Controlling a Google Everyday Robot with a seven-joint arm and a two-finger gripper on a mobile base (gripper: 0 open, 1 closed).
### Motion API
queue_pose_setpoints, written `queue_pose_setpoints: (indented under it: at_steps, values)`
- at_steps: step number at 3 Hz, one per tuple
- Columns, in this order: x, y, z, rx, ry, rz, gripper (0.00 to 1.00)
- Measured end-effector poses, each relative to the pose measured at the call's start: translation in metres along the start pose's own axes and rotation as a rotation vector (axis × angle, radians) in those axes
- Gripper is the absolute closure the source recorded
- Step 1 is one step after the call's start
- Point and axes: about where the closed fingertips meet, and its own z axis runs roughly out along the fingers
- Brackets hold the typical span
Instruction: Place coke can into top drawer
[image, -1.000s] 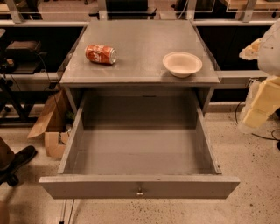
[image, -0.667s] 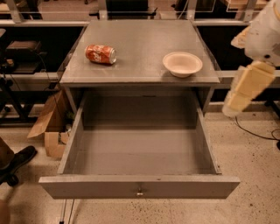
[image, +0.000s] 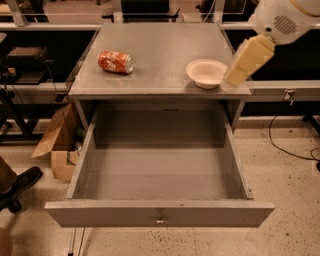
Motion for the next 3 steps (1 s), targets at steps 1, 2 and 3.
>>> queue_pose_setpoints:
  at_steps: [1,2,3]
  values:
    - [-0.035,-0.020,0.021,0.027,-0.108,0.105,0.00]
    - [-0.035,-0.020,0.021,0.027,-0.109,0.105,0.00]
    - [-0.051,-0.015,0.031,0.029,-0.161,0.167,0.00]
